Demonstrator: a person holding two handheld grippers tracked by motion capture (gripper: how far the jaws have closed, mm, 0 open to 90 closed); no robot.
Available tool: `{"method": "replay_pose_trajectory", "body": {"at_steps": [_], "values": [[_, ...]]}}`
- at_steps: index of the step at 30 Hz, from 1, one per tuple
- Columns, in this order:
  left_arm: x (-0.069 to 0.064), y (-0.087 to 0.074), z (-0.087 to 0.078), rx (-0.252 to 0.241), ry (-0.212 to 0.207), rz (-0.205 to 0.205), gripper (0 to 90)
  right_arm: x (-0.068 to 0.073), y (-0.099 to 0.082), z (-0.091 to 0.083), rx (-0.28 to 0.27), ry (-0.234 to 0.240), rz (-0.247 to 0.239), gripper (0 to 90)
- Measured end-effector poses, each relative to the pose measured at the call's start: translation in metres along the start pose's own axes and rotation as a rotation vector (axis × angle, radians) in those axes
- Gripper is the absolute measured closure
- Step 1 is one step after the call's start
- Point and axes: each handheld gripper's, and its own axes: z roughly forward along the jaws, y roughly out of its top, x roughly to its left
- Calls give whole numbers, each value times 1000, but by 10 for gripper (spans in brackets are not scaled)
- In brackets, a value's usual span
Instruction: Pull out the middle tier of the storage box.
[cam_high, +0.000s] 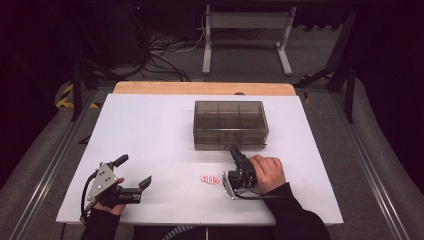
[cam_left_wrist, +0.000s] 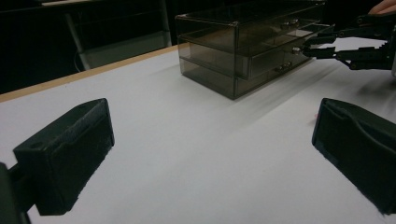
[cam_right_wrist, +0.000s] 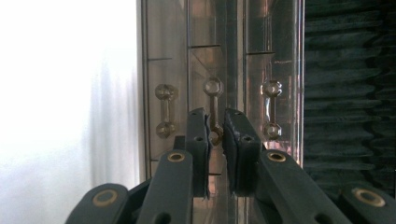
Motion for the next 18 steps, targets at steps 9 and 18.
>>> {"method": "replay_pose_trajectory", "body": {"at_steps": [9, 18], "values": [[0, 0, 0, 0, 0, -1, 0, 1, 0, -3, -11, 4, 4, 802], [0, 0, 0, 0, -1, -1, 0, -1, -2, -5, -37, 8, 43, 722]]}}
